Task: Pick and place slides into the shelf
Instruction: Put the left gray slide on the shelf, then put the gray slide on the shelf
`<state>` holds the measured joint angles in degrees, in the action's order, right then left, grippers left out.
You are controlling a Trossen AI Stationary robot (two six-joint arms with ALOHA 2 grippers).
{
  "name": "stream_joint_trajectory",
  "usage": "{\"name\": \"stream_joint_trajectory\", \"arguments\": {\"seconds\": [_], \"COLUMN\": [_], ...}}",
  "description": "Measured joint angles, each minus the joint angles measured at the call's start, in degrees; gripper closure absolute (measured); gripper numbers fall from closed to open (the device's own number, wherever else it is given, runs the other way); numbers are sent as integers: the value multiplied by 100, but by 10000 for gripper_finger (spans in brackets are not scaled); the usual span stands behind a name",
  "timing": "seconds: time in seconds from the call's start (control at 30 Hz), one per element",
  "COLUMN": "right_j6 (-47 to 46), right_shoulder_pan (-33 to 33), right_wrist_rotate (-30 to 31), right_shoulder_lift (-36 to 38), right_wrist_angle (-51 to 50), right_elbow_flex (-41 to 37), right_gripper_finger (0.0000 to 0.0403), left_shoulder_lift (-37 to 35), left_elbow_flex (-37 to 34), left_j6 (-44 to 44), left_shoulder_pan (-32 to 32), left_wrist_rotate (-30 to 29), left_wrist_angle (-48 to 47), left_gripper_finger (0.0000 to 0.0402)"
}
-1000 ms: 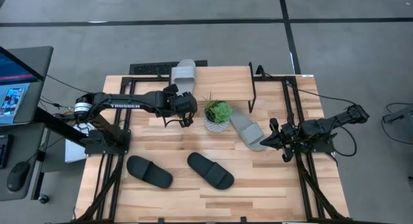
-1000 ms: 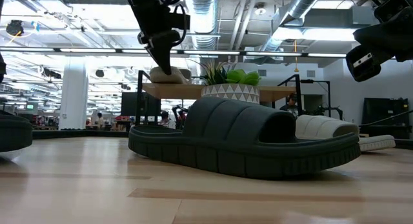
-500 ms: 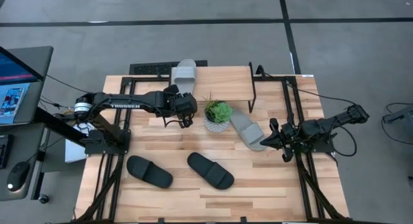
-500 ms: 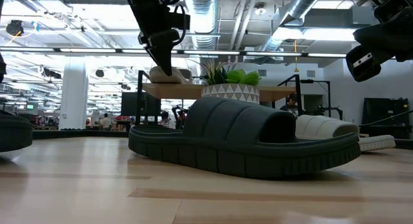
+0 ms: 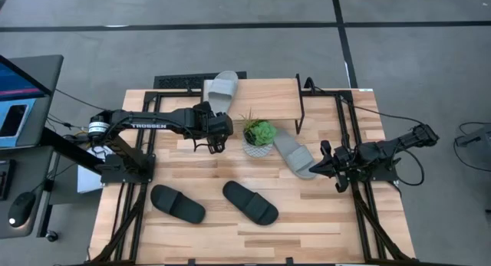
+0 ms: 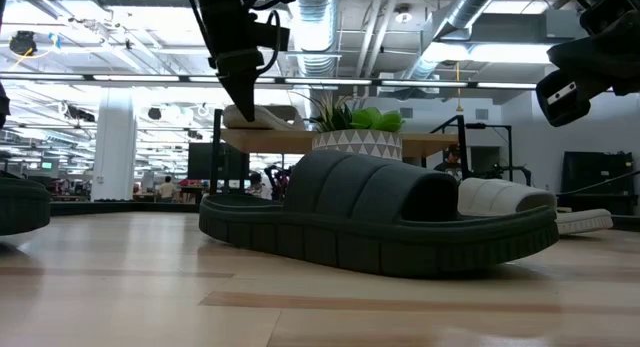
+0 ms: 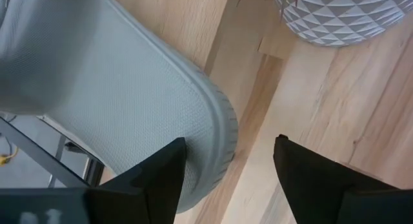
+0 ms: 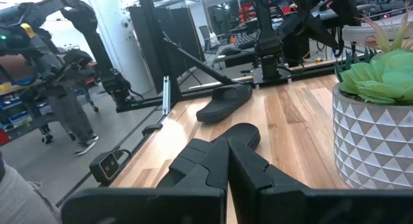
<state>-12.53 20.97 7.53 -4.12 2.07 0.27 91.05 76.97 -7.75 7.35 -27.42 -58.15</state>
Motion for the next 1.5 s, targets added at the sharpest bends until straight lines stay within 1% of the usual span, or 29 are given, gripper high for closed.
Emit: {"name": "stream_joint_trajectory", "arguments": {"seconds": [0.23, 0.4, 0.63, 0.77, 0.9, 1.03, 1.27, 1.5], "right_j6": [1, 2, 2, 2, 2, 2, 1, 1], "right_shoulder_pan": [-1, 0, -2, -1, -2, -2, -2, -1], "right_wrist_rotate": [0, 1, 2, 2, 2, 1, 1, 2], "right_shoulder_lift": [0, 0, 0, 0, 0, 0, 1, 2], "right_wrist_angle": [0, 0, 0, 0, 0, 0, 0, 0], "right_elbow_flex": [0, -1, -2, -2, -2, -2, -1, -1], "right_gripper_finger": [403, 403, 403, 403, 403, 403, 403, 403], "left_shoulder_lift": [2, 2, 2, 2, 2, -25, -217, -245], "left_elbow_flex": [24, 222, 491, 502, 504, 504, 529, 1111], "left_j6": [-72, -181, -59, -55, -55, -57, -66, 4], "left_shoulder_pan": [2, 2, 2, 2, 2, 2, 2, 2], "left_wrist_rotate": [37, 127, 195, 503, 751, 764, 561, 484], "left_wrist_angle": [4, 4, -3, -37, -308, -566, -538, -719], "left_gripper_finger": [177, 177, 177, 177, 177, 177, 177, 177]}}
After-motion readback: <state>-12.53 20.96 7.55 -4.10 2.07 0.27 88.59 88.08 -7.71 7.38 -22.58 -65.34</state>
